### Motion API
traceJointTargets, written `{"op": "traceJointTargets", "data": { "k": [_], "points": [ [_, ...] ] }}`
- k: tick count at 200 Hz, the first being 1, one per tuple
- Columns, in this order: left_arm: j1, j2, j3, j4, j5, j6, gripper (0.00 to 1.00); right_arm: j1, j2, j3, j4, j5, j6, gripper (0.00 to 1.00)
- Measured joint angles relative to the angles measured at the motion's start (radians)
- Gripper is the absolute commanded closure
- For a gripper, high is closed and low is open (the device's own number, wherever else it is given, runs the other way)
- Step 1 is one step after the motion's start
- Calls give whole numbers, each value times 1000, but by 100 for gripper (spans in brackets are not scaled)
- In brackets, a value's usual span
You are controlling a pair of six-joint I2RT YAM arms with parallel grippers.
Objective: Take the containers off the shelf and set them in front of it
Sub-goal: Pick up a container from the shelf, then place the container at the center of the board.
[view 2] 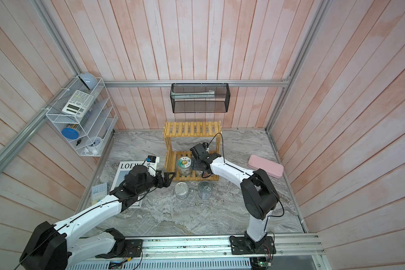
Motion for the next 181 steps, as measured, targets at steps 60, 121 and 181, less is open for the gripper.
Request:
{"op": "traceJointTargets", "data": {
  "k": [60,121,181],
  "points": [
    [0,3,11,-3,0,0,0,18,-137,0,-27,14,-26,37],
    [0,21,34,-9,0,4,0,68,-297,-17,-97,15,-58,37],
    [0,52,49,-14,-1,15,0,179,-529,-118,-207,22,-83,38]
  ]
}}
